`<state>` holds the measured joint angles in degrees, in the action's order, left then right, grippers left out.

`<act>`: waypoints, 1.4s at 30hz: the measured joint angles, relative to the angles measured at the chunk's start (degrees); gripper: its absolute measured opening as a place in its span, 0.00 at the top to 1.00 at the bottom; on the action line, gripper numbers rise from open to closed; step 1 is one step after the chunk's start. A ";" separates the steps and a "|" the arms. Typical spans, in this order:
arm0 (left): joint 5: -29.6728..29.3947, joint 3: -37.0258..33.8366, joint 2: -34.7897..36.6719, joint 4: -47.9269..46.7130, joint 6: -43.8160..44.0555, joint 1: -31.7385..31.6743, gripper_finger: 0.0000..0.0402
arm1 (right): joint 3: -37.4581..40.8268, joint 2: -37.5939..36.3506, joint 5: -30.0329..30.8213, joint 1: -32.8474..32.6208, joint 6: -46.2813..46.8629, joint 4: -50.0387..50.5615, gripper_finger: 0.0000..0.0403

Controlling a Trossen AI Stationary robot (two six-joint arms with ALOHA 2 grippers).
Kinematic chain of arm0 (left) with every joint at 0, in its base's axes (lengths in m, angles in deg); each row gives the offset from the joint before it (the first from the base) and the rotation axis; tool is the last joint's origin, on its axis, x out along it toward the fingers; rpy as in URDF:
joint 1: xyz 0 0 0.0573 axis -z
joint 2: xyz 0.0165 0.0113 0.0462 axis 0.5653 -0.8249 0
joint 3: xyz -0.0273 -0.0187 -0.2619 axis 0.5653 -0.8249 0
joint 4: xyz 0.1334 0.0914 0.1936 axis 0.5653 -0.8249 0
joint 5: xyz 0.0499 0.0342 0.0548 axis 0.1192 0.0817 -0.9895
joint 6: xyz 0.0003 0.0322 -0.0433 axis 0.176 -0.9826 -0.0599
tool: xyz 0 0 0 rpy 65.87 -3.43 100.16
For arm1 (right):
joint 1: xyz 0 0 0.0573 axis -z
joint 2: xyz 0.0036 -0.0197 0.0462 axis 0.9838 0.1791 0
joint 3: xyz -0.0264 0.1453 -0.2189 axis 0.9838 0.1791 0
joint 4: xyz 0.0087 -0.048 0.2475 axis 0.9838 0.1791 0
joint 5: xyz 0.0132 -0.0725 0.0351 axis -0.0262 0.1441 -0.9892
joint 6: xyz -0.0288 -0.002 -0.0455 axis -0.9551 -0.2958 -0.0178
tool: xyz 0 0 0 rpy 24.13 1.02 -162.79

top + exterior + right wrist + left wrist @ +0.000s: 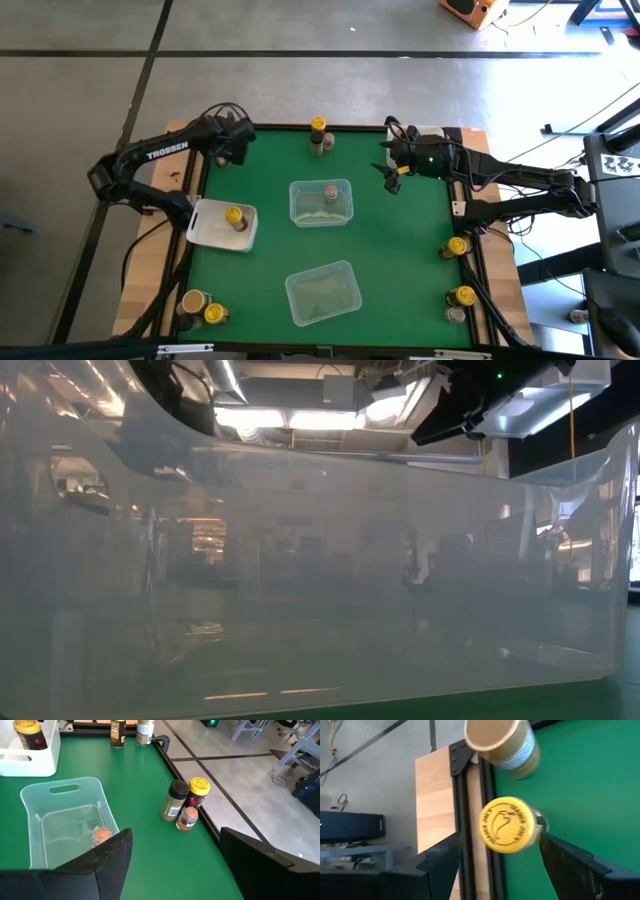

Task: Sort spices by type
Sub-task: Put the yellow spice can into the bottom white bin

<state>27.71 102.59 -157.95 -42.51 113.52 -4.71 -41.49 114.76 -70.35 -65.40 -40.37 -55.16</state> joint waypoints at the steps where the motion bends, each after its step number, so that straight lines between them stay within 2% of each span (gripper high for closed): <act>1: 0.03 -0.67 -0.01 0.75 -0.45 -0.52 0.35 | 0.00 0.00 -0.01 0.00 0.00 -0.32 0.26; 13: 0.04 -3.34 0.00 7.48 -5.95 -5.32 0.35 | -0.02 1.60 -0.28 -0.02 -0.02 -1.63 0.26; 18: 4.29 -3.41 0.00 7.90 -7.38 -6.08 0.35 | -0.01 2.95 -0.28 0.00 -0.18 -2.05 0.26; 21: 4.95 -3.43 -0.02 8.61 -8.16 -6.01 0.35 | 0.00 3.10 -0.31 -0.02 -0.67 -1.81 0.26; 36: 3.74 -6.57 -0.02 12.16 -7.20 -7.91 0.35 | 0.00 3.06 -0.31 -0.01 -1.05 -2.00 0.26; 42: 0.20 -9.11 -0.02 15.74 -7.15 -8.00 0.35 | 0.00 3.06 -0.31 0.00 -1.05 -1.98 0.26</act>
<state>27.90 93.48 -157.98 -26.78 106.37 -12.71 -41.49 117.82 -70.65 -65.40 -41.42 -57.13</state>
